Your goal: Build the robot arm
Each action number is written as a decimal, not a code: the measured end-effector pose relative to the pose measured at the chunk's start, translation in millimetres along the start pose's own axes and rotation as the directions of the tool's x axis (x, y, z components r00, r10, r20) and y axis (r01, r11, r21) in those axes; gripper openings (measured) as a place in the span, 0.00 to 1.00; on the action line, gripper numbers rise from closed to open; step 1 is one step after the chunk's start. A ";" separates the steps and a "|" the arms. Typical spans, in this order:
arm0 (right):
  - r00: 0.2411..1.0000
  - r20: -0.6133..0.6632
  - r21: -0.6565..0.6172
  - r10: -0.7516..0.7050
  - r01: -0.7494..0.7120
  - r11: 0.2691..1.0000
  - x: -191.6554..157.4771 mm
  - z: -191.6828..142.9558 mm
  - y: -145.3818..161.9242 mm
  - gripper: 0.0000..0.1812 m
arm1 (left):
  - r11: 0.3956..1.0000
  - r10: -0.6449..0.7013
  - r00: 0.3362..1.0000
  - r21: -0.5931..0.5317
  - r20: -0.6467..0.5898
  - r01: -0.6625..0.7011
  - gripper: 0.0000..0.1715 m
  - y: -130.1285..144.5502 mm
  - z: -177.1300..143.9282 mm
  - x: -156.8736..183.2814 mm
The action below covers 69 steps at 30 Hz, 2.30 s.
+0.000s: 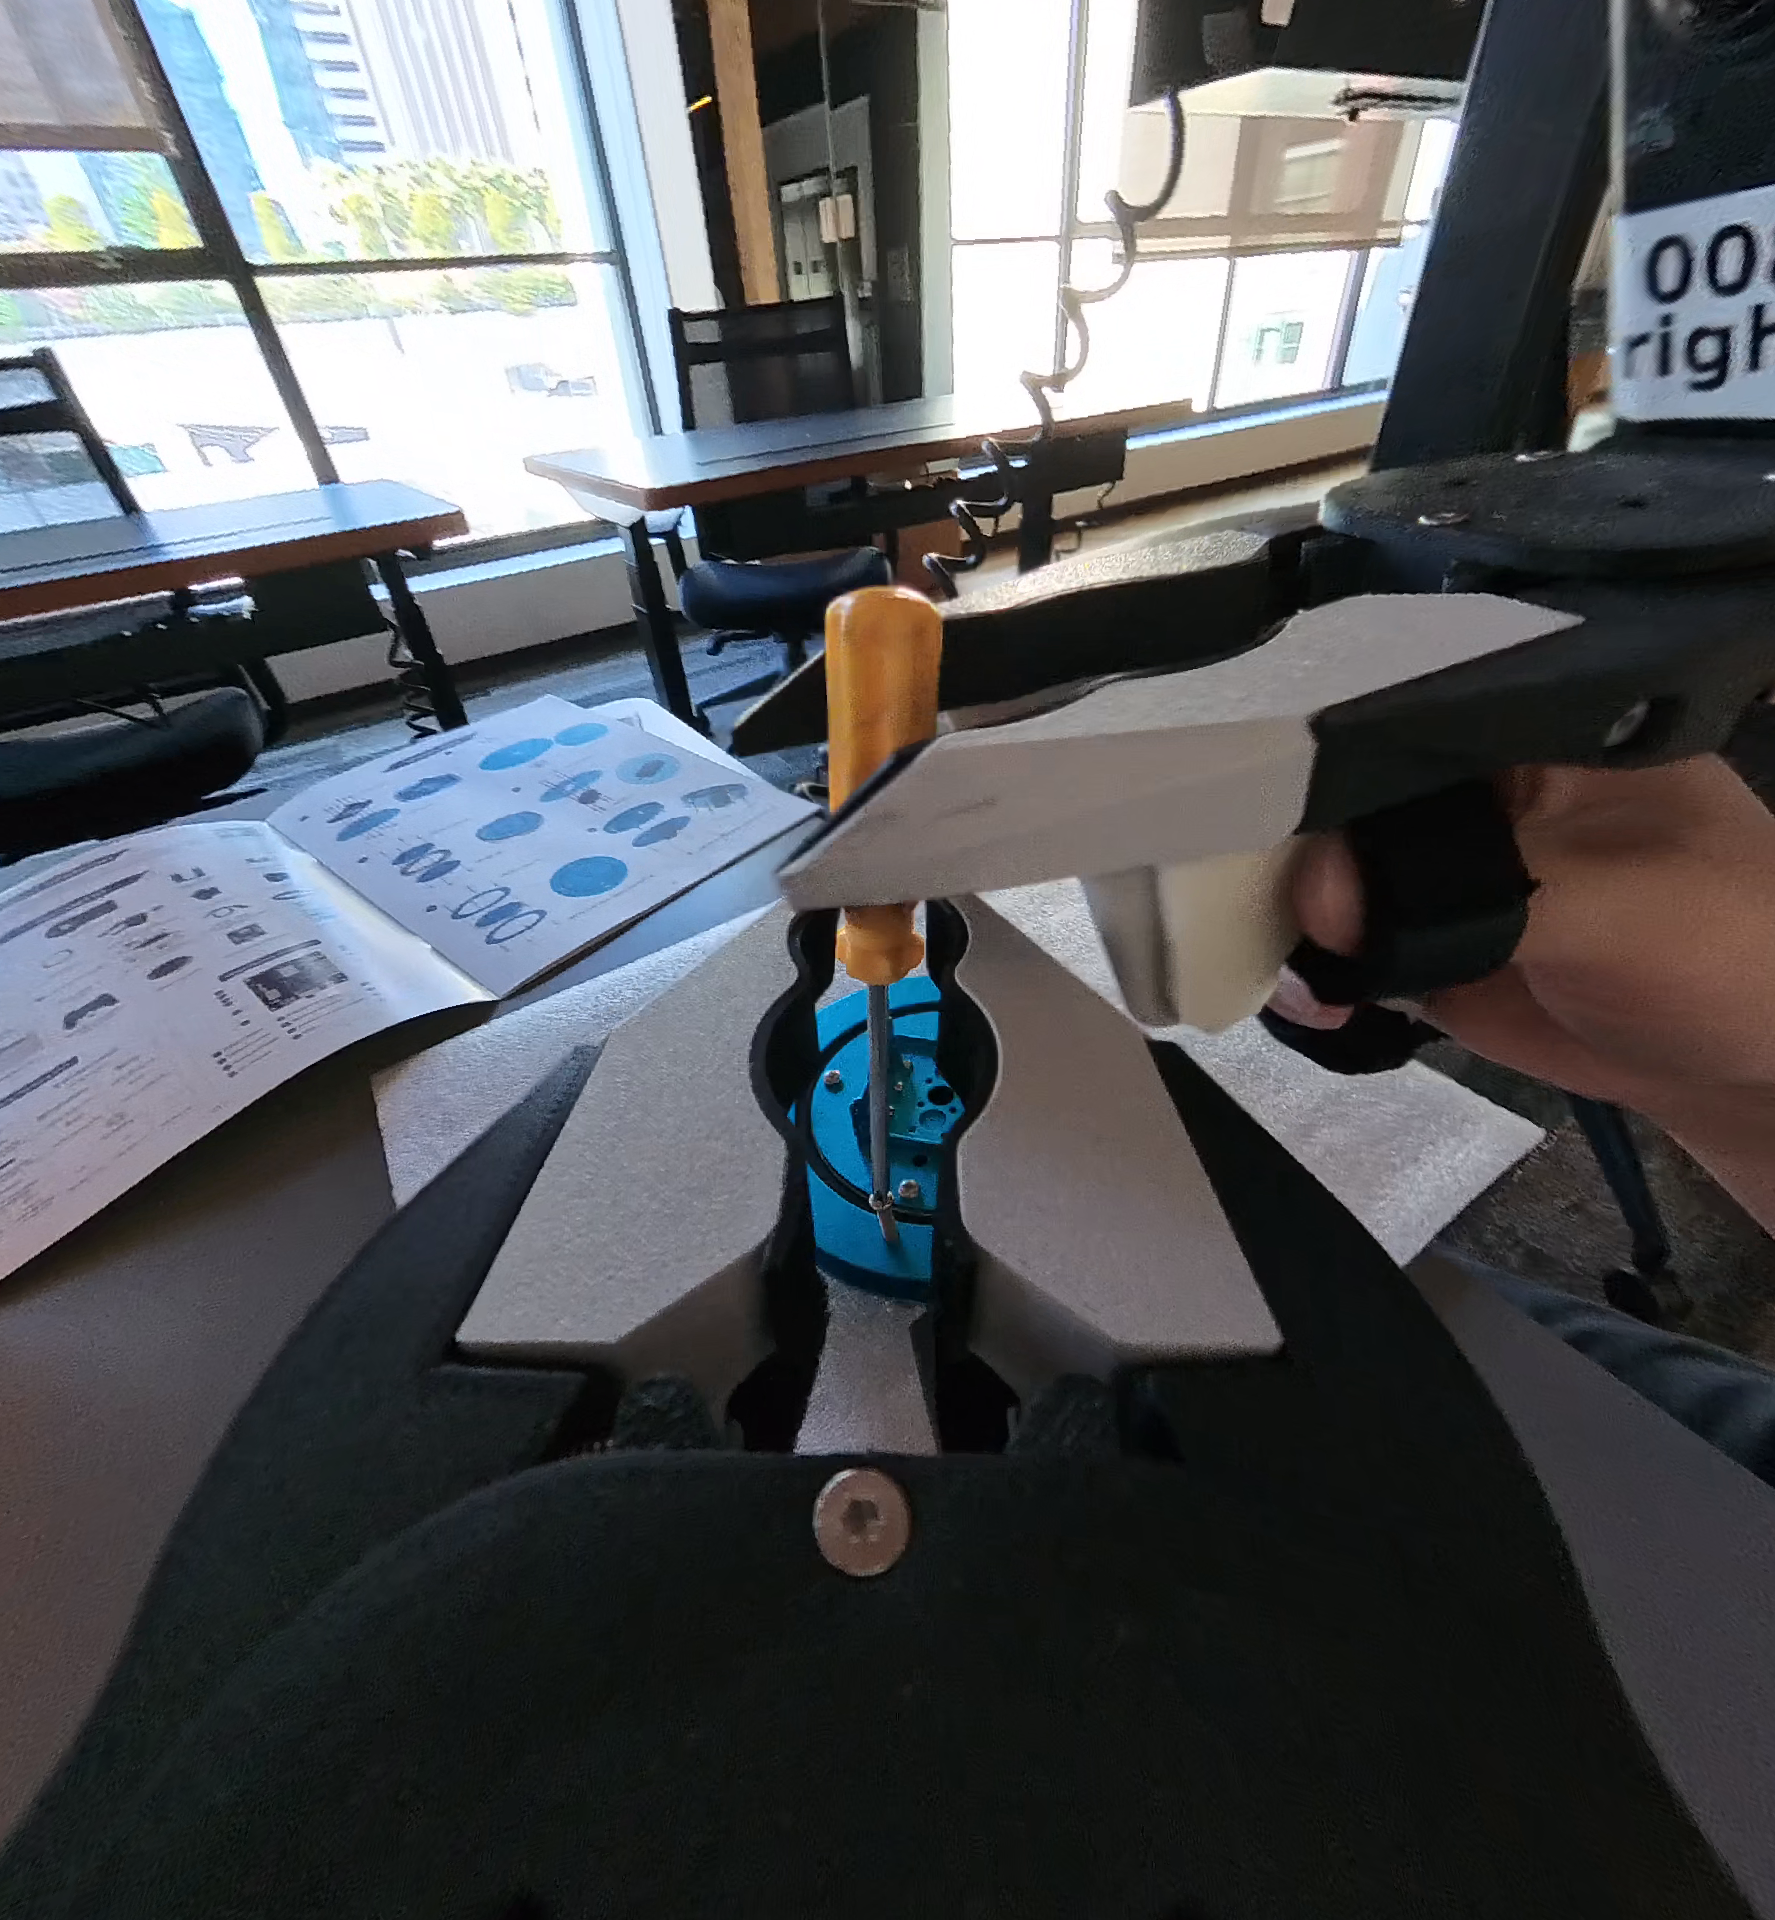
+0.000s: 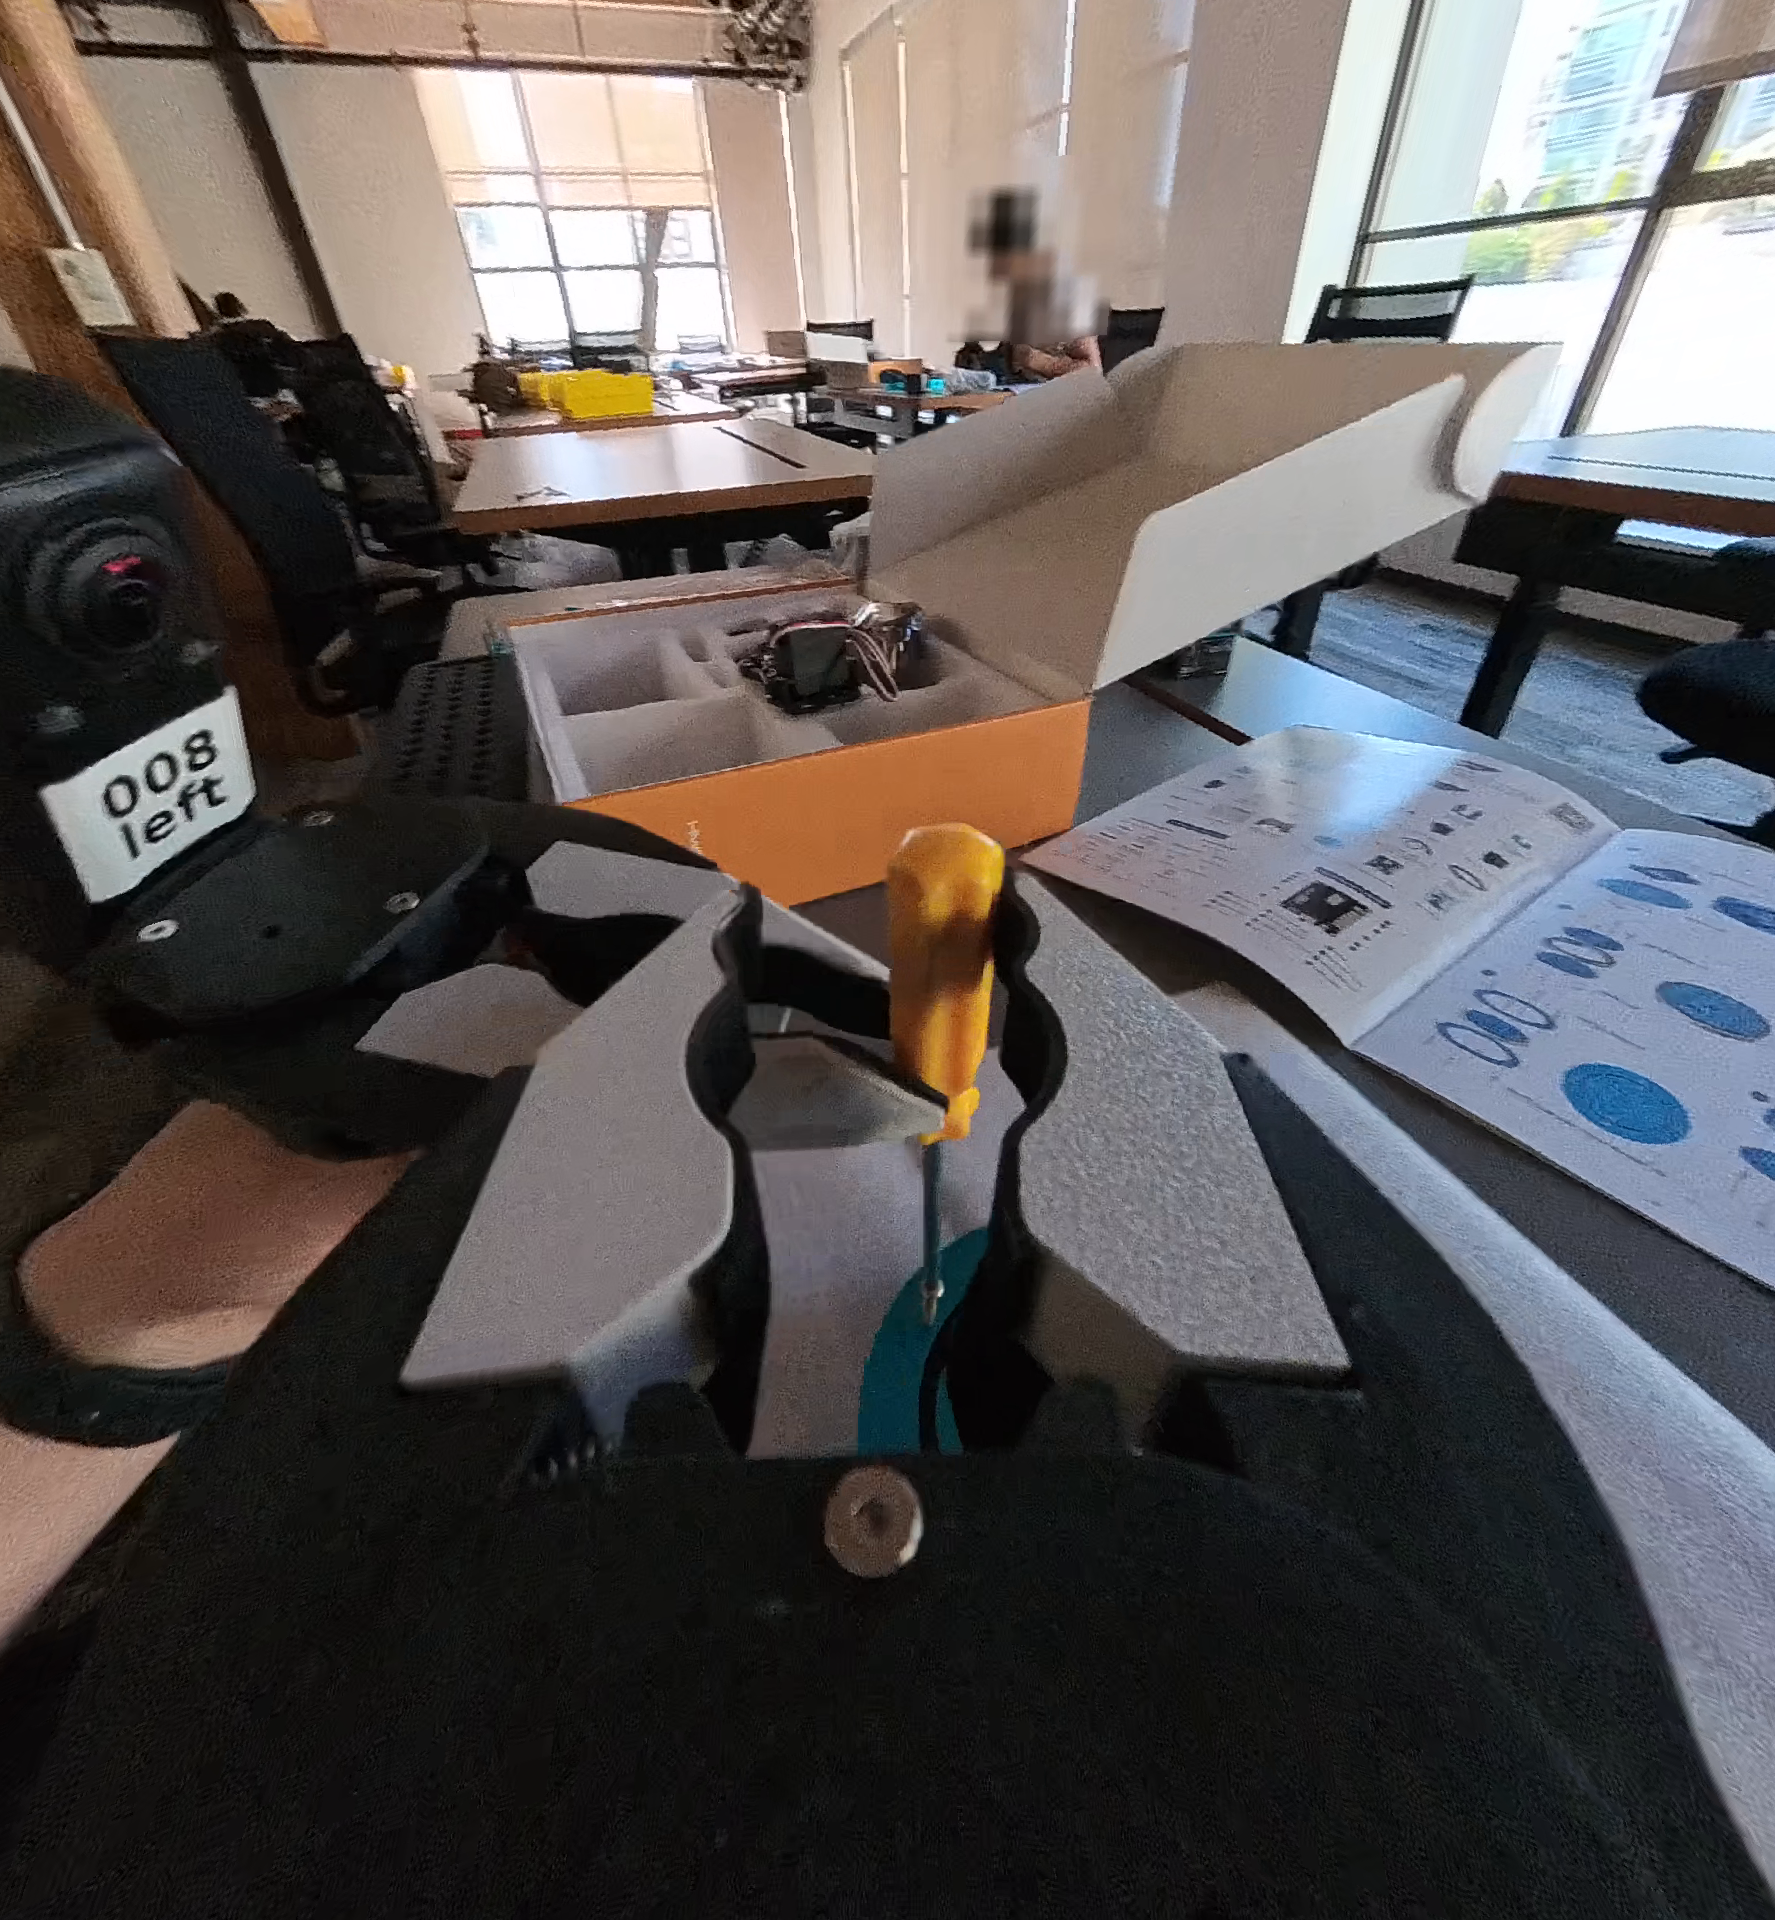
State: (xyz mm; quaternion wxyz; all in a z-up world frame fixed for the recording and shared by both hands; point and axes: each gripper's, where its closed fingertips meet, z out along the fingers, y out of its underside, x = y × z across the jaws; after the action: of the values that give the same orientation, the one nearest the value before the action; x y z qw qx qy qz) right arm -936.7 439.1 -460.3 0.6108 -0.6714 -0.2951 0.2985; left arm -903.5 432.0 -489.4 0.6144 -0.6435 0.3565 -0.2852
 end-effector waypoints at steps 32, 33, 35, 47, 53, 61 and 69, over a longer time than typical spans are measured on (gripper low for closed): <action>0.995 0.025 -0.102 -0.096 0.098 0.990 -7.7 4.5 4.6 0.08 | 0.998 -0.051 0.992 0.021 -0.114 0.053 0.08 1.5 -2.4 5.9; 0.996 0.027 -0.103 -0.085 0.087 0.991 -6.6 4.1 4.7 0.09 | 0.996 -0.075 0.985 0.028 -0.156 0.081 0.08 0.6 -3.0 7.8; 0.998 -0.005 -0.113 -0.056 0.055 0.992 -4.6 4.7 6.8 0.09 | 0.990 -0.131 0.965 0.013 -0.228 0.137 0.08 0.8 -4.4 9.5; 0.996 -0.012 -0.237 -0.093 0.087 0.968 -2.8 6.8 9.5 0.10 | 0.999 0.046 0.992 -0.003 -0.117 -0.047 0.09 -2.8 -6.5 1.7; 0.775 0.490 -0.390 -0.399 0.604 0.695 -10.8 -8.6 -6.2 0.25 | 1.000 0.004 0.980 -0.005 -0.197 -0.005 0.09 -2.3 -10.4 -0.6; 0.425 0.796 -0.413 -0.431 0.902 0.127 -9.3 -12.3 2.0 0.17 | 1.000 -0.016 0.967 -0.011 -0.255 0.013 0.09 -2.2 -12.1 -2.2; 0.268 0.880 -0.305 -0.392 0.952 -0.035 -7.1 -13.4 9.2 0.10 | 1.000 0.022 0.951 -0.007 -0.307 -0.025 0.09 -2.2 -13.1 1.4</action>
State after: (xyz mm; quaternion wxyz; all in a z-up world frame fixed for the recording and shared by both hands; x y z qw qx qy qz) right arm -930.8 424.3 -468.2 0.1342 -0.4771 -0.8643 -0.0855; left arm -913.0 423.1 -486.2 0.5515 -0.5903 0.4567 -0.3726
